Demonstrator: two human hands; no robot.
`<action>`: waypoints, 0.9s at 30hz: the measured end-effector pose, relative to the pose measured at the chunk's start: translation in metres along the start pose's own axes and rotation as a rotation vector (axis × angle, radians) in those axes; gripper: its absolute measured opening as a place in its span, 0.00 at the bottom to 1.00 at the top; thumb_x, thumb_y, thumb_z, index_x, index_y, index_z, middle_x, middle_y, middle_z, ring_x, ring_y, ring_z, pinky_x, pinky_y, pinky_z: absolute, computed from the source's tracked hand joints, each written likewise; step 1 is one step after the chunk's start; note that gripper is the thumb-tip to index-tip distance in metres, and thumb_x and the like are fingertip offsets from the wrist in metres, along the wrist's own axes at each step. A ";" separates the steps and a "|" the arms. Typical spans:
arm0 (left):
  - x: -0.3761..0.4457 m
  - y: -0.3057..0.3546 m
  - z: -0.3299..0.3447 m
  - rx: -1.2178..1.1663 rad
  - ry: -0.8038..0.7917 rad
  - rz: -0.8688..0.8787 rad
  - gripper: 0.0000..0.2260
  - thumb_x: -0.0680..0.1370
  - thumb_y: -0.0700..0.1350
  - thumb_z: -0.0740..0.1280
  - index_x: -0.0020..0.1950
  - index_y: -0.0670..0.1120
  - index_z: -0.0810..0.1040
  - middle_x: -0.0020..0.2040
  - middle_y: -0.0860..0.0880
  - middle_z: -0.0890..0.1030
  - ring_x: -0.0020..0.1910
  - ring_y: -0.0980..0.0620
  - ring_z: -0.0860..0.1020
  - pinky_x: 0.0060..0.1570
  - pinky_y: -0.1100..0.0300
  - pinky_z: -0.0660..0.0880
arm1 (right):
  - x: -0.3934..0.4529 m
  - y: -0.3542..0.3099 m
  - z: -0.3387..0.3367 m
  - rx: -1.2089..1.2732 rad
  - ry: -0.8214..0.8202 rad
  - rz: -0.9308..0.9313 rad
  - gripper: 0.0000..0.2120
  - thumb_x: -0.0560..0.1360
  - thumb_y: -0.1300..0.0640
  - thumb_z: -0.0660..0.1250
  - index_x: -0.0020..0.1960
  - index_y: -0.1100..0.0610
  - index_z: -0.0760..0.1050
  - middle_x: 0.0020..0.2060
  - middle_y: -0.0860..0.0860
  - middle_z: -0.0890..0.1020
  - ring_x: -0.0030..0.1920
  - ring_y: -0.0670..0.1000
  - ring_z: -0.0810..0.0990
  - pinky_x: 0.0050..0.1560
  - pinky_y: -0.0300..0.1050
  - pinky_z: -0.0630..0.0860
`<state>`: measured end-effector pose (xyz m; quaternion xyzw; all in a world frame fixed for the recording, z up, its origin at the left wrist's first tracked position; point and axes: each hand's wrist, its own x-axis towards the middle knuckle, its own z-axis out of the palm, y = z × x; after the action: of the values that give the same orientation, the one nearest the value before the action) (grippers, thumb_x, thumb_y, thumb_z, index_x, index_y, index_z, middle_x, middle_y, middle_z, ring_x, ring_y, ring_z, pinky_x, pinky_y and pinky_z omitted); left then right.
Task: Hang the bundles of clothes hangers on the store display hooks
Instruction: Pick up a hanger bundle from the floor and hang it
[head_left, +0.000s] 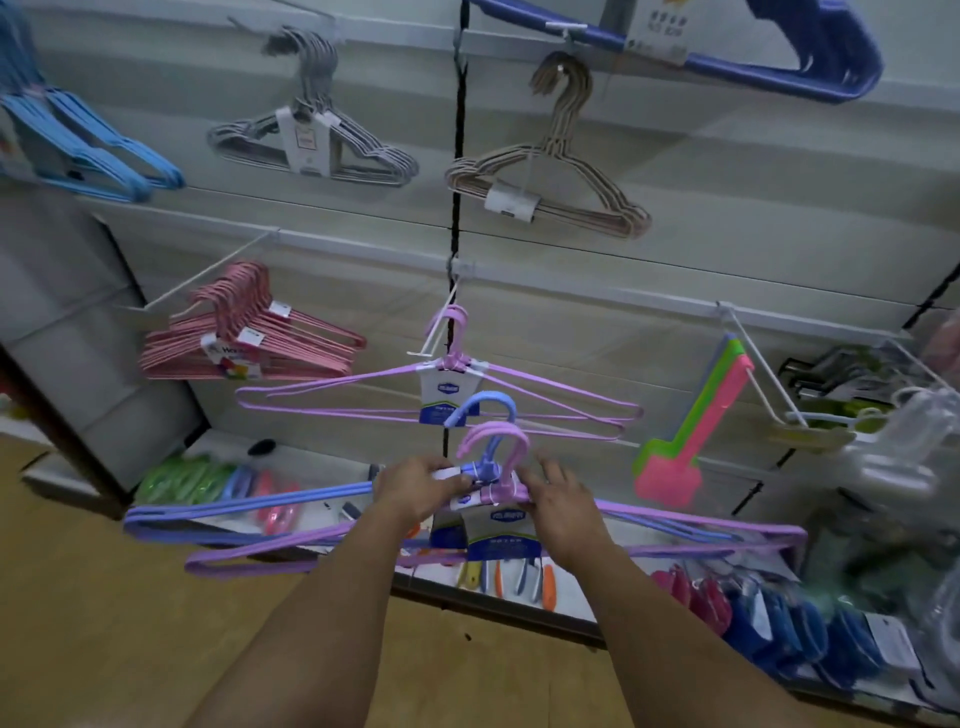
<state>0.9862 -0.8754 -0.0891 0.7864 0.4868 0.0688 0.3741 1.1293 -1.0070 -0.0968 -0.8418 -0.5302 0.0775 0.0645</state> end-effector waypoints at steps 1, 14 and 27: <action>0.003 0.001 -0.003 0.073 0.042 0.011 0.18 0.74 0.62 0.66 0.60 0.55 0.78 0.56 0.49 0.81 0.58 0.48 0.75 0.54 0.58 0.69 | 0.002 0.001 0.002 -0.032 0.007 -0.007 0.27 0.80 0.56 0.59 0.76 0.47 0.53 0.77 0.53 0.53 0.75 0.56 0.55 0.73 0.55 0.58; 0.046 -0.029 -0.038 0.165 0.275 -0.157 0.24 0.75 0.67 0.58 0.65 0.56 0.75 0.59 0.44 0.79 0.62 0.43 0.72 0.62 0.51 0.62 | 0.017 0.020 0.012 -0.176 -0.062 0.094 0.16 0.79 0.60 0.57 0.65 0.51 0.69 0.63 0.51 0.73 0.65 0.54 0.68 0.64 0.49 0.62; 0.056 -0.061 -0.054 0.068 0.169 -0.076 0.21 0.77 0.64 0.57 0.62 0.53 0.76 0.55 0.44 0.80 0.59 0.42 0.73 0.58 0.51 0.64 | 0.005 -0.041 0.037 0.076 0.014 0.364 0.11 0.77 0.59 0.60 0.57 0.50 0.74 0.57 0.50 0.78 0.60 0.54 0.73 0.51 0.47 0.62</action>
<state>0.9456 -0.7863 -0.1047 0.7708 0.5483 0.1041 0.3072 1.0877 -0.9834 -0.1259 -0.9214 -0.3654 0.1019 0.0850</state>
